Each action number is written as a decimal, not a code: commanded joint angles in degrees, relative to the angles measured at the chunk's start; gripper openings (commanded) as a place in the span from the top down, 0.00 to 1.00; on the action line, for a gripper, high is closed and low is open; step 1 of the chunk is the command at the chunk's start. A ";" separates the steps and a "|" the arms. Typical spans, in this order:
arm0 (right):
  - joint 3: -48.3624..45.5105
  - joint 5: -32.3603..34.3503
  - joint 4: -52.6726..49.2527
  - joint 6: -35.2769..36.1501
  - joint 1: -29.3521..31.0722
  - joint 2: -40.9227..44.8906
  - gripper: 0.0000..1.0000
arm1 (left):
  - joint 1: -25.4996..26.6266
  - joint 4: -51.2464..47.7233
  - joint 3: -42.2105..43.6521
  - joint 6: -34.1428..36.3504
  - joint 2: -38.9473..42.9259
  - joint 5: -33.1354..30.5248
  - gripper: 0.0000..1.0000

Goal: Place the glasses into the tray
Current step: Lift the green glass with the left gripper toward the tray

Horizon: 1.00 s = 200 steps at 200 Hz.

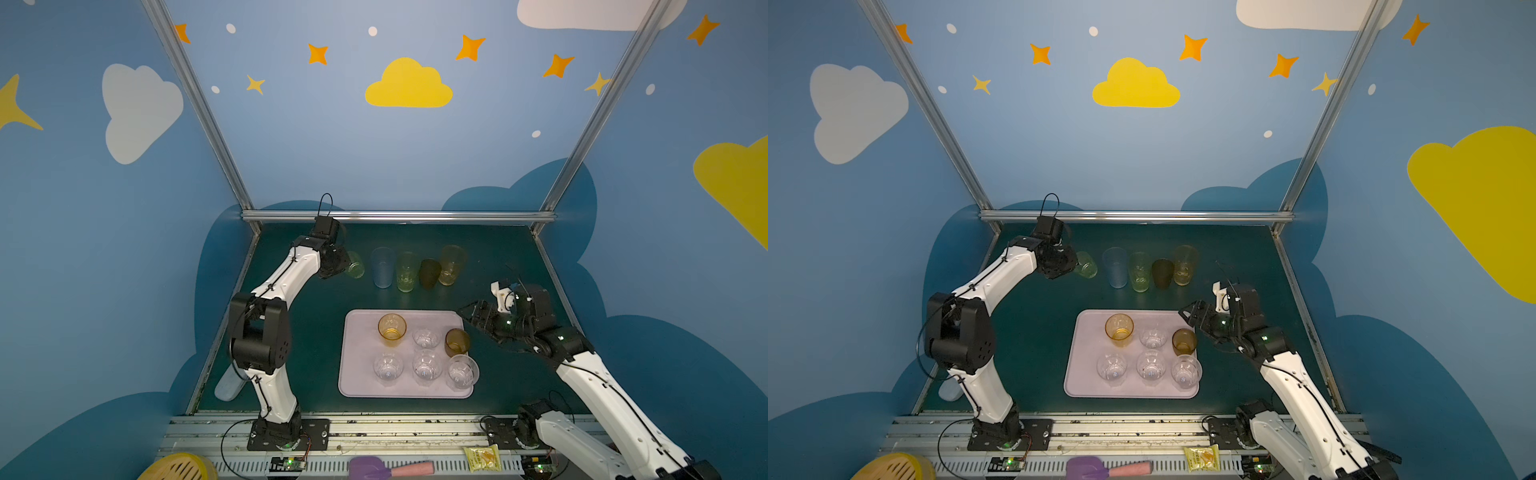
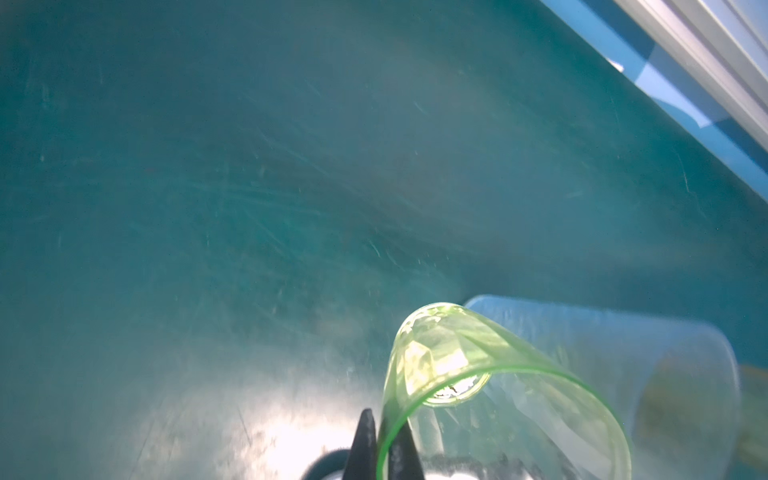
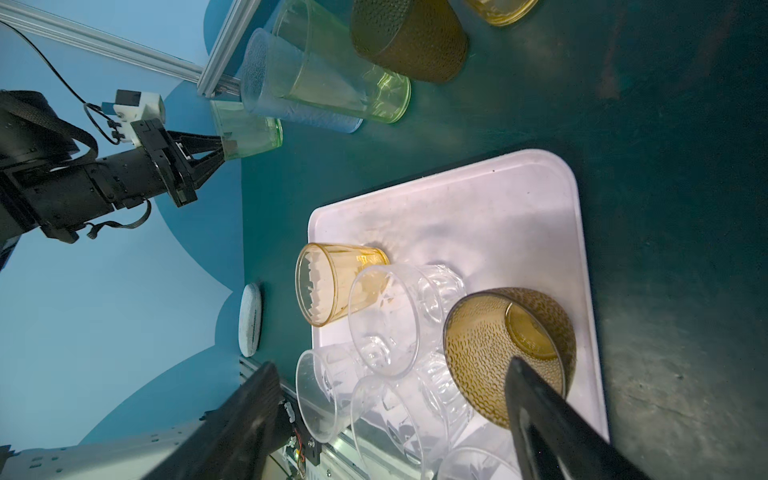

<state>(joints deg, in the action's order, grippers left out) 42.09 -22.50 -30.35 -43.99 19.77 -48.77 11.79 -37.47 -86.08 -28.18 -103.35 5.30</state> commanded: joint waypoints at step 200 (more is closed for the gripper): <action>-11.40 1.28 -7.12 -2.66 -0.23 23.36 0.16 | 6.56 -1.03 32.40 -3.69 39.83 2.79 0.96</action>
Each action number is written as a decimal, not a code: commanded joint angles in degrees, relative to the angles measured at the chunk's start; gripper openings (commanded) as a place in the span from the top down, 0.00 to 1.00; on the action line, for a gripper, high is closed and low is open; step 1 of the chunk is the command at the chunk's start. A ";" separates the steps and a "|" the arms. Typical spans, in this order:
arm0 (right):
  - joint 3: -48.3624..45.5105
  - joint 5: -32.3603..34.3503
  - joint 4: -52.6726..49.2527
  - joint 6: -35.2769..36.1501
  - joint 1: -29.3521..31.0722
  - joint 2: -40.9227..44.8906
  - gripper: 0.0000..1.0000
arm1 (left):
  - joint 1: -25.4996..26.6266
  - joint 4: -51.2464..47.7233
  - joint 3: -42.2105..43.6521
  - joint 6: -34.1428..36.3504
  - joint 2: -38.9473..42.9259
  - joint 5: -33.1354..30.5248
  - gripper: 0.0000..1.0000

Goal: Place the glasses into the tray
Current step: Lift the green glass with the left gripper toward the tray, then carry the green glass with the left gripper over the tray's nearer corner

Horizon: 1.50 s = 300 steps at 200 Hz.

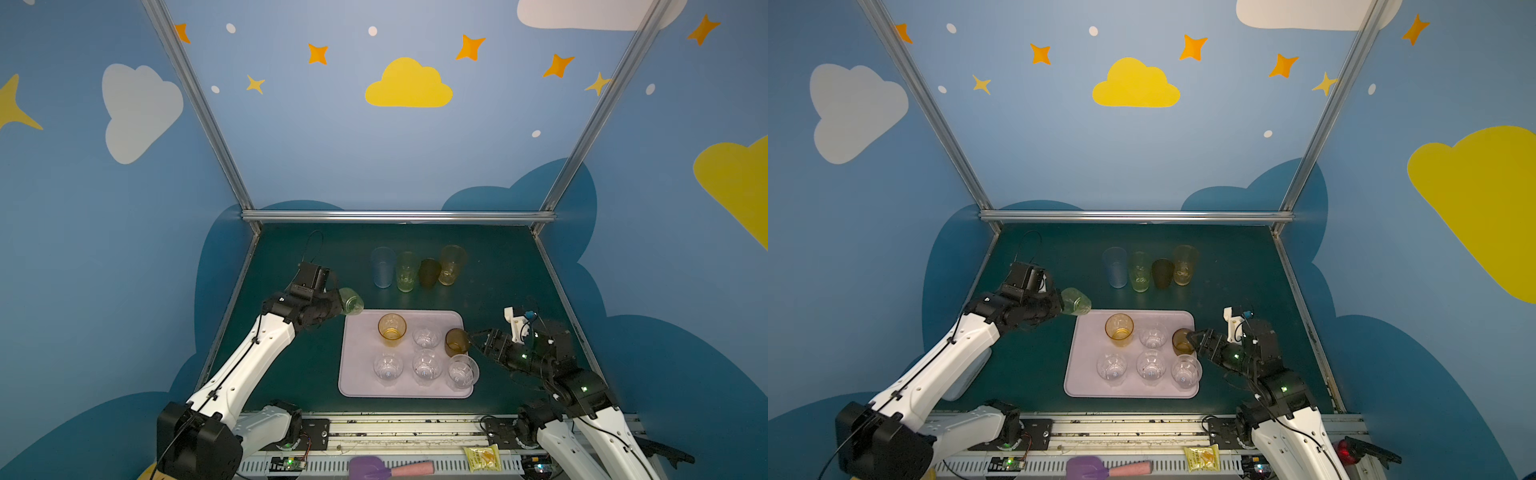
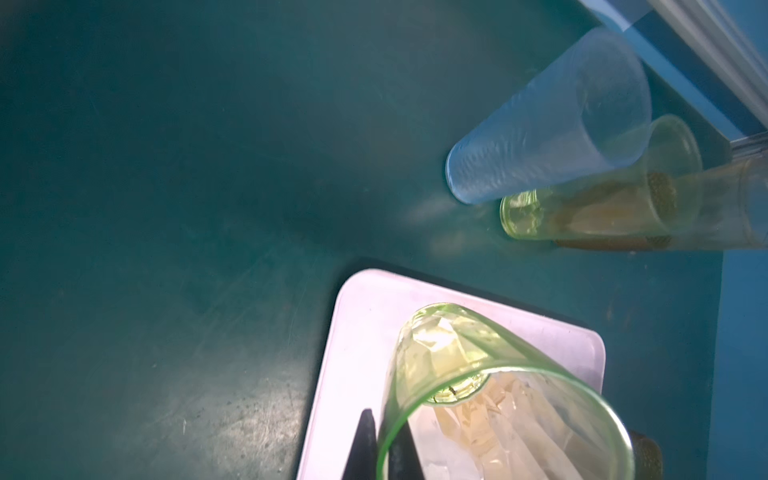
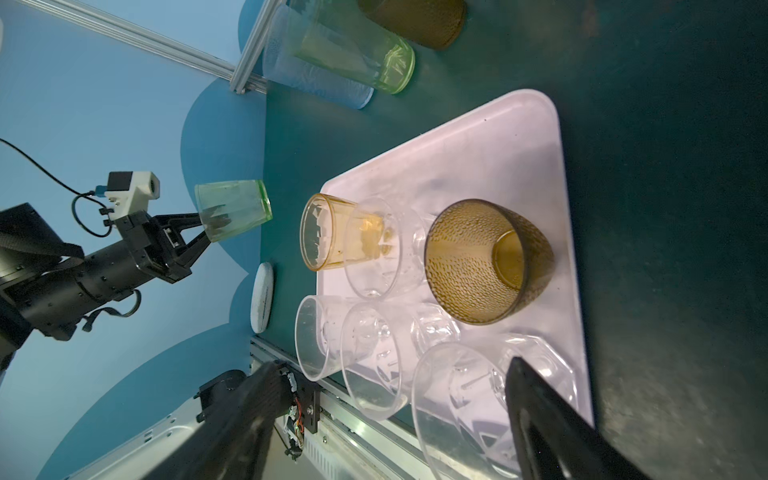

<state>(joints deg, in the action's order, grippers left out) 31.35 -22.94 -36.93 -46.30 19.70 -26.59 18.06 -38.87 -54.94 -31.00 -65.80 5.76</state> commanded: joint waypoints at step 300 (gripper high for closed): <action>-2.52 3.20 3.35 -2.87 -0.18 -0.75 0.16 | 3.87 -1.19 6.04 0.11 1.20 3.43 0.96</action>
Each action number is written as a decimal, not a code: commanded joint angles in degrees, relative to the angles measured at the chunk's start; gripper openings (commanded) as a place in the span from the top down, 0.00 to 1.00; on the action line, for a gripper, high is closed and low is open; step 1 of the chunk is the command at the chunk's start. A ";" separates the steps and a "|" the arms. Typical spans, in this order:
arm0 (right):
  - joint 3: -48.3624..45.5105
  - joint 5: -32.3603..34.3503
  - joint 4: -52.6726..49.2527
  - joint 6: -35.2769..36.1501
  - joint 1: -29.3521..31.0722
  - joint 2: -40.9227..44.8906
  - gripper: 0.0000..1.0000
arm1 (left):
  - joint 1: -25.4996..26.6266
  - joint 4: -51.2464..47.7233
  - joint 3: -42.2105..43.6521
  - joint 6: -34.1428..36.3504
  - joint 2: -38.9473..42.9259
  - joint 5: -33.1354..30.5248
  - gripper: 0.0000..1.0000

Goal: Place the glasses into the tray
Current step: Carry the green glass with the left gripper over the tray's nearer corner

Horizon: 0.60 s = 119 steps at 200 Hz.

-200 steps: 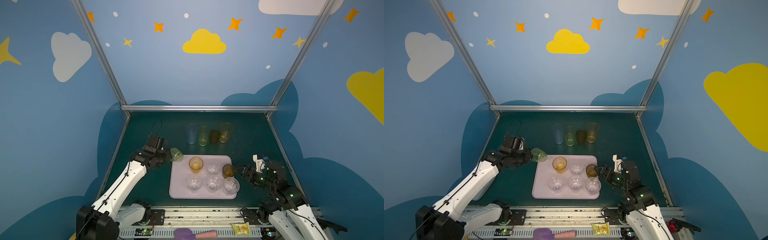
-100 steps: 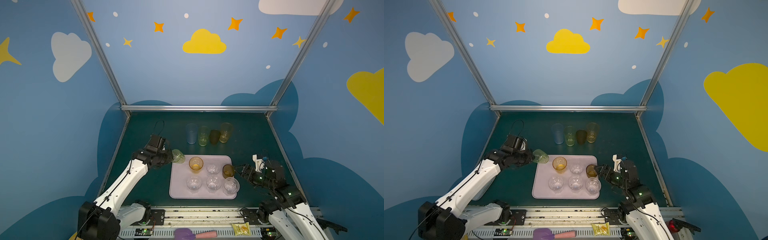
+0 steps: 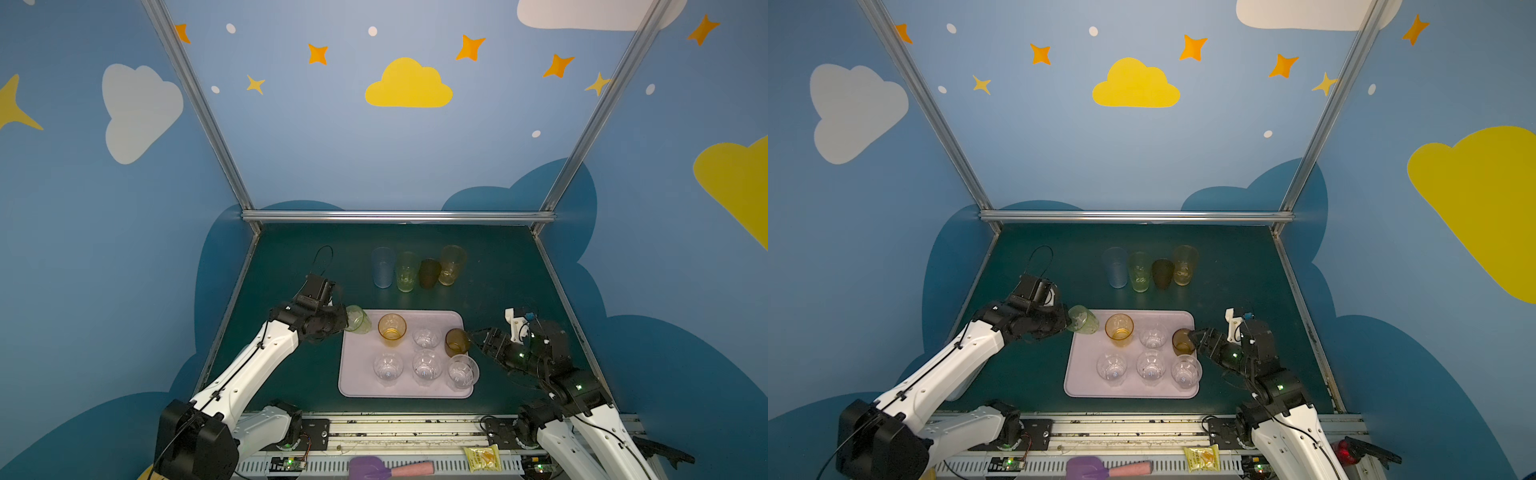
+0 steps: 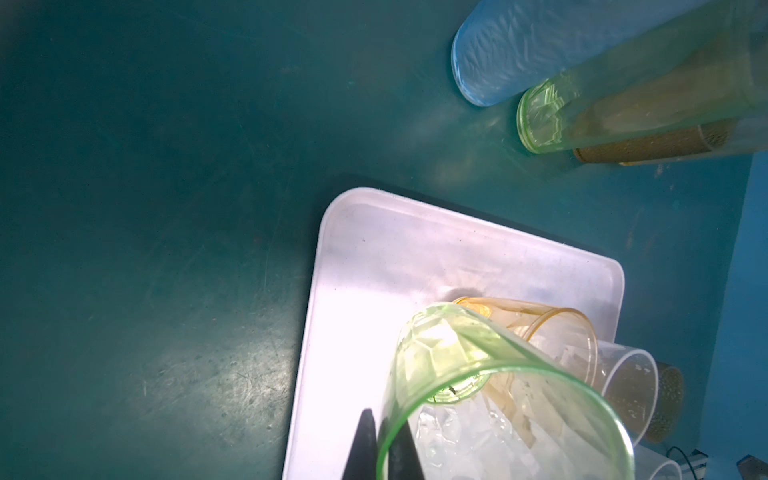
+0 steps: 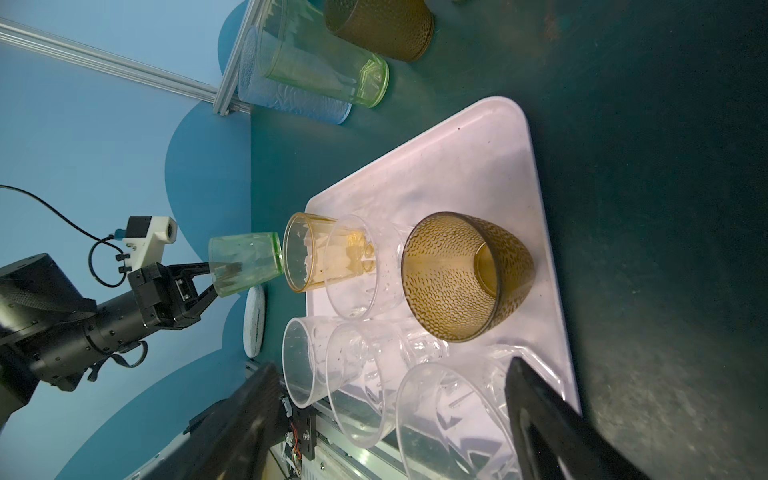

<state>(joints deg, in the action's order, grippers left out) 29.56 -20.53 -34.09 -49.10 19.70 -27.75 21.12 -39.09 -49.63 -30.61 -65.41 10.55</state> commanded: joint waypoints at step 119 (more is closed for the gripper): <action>-1.17 0.67 2.07 -0.39 -0.19 -0.29 0.16 | 3.86 -7.37 4.71 -2.50 6.33 -3.94 0.96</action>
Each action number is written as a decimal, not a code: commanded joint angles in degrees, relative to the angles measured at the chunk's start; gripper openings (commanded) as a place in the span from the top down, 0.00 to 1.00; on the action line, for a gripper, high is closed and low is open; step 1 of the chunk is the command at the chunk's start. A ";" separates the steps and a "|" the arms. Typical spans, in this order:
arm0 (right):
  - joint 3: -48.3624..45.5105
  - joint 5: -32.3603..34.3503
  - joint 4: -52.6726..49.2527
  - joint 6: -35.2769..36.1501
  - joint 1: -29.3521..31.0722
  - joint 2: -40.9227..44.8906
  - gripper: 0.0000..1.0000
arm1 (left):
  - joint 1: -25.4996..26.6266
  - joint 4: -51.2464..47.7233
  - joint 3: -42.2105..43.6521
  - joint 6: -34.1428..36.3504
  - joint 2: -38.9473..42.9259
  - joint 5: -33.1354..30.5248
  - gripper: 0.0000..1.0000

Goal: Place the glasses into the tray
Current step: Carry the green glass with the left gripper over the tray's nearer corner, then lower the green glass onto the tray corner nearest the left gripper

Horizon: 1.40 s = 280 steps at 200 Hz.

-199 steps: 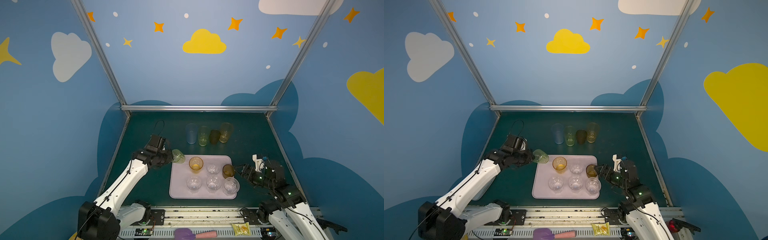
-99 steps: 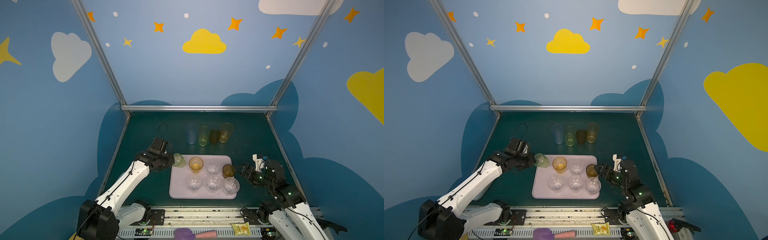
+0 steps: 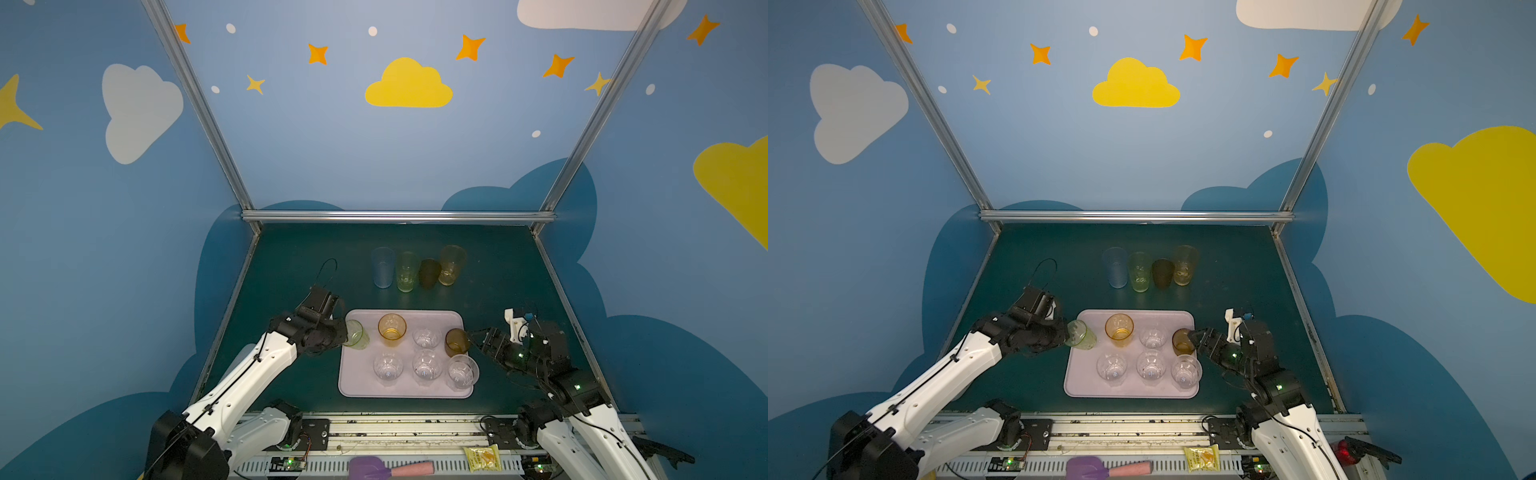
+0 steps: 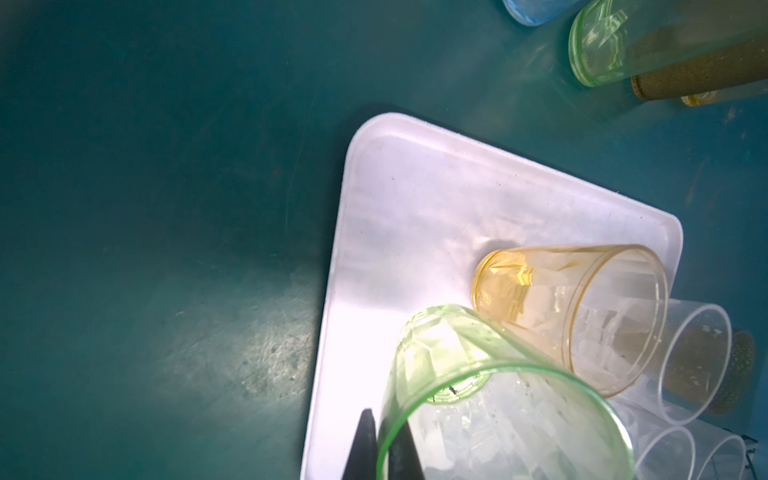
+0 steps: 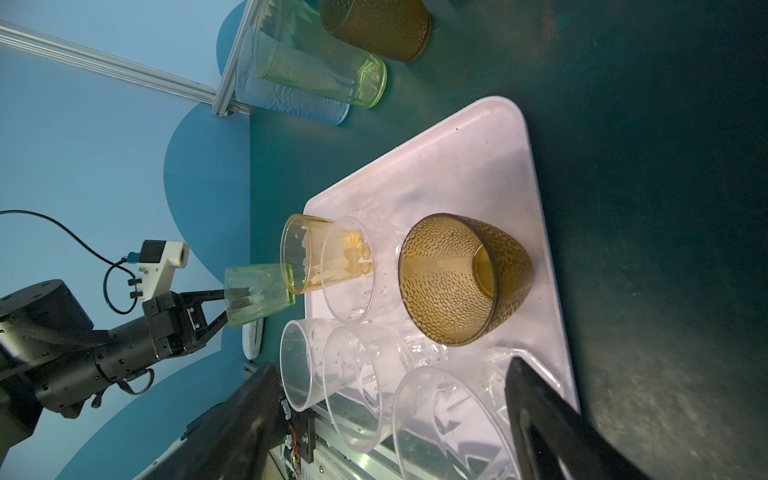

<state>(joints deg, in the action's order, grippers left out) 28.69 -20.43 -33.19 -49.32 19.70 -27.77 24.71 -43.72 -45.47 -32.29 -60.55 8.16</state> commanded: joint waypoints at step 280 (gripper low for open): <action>0.43 2.13 3.48 0.60 -0.46 -3.78 0.16 | 13.27 -9.30 2.17 -9.45 -1.24 -6.37 0.96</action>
<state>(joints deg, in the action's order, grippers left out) 28.69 -19.07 -30.63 -49.21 19.53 -31.64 37.28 -53.47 -44.05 -40.77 -60.86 2.46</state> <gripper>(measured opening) 0.844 0.050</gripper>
